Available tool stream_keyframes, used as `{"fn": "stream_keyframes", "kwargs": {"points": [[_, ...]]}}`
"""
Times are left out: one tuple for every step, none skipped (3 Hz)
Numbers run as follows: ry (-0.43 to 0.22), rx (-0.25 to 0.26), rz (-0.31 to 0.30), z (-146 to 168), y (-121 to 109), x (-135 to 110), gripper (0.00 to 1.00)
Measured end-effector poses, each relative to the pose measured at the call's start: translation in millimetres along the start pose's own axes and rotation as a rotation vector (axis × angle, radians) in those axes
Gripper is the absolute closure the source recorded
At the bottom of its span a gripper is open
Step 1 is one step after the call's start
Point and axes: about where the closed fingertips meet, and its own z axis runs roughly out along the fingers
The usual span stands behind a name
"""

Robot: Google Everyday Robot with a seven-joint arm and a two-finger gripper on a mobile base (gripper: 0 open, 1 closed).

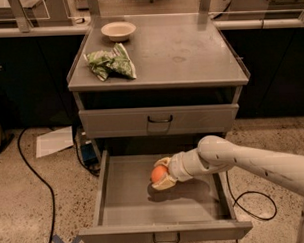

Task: Place orange into middle drawer

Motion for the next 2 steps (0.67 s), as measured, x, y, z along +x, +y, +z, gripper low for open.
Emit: {"fn": "stream_keyframes", "kwargs": {"points": [[0.035, 0.04, 0.038, 22.8, -14.9, 30.6, 1.0], [0.035, 0.039, 0.038, 23.5, -14.6, 30.9, 1.0]]}}
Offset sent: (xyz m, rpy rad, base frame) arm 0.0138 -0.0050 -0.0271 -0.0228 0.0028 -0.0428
